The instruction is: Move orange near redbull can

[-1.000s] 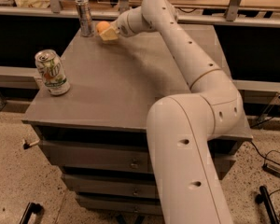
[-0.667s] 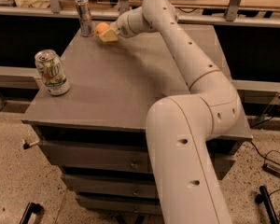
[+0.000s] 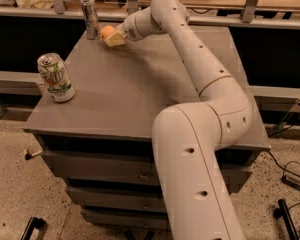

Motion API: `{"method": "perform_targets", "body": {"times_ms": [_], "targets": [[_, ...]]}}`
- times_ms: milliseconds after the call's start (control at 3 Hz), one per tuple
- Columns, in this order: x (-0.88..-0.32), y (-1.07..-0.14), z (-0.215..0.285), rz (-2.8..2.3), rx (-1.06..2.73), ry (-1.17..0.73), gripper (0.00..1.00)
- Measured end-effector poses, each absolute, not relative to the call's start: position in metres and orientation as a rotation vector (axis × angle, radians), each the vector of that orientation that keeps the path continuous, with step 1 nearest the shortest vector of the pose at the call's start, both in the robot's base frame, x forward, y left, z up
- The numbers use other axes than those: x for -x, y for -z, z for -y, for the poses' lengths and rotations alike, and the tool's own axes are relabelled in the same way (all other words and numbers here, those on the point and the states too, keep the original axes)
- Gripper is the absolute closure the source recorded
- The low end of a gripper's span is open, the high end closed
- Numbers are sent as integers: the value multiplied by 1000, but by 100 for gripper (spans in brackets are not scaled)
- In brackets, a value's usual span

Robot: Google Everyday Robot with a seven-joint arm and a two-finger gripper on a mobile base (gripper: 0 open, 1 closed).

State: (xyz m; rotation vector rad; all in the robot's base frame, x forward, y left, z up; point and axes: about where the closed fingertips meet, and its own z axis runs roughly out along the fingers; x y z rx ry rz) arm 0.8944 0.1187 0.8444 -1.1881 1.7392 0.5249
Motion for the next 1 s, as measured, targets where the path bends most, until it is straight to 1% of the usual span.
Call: {"method": "perform_targets", "body": {"times_ms": [667,1000], "targets": [[-895,-838,-123,-1749,1196,-527,53],[-894,-834,-128,-1751,1201,-534,22]]}}
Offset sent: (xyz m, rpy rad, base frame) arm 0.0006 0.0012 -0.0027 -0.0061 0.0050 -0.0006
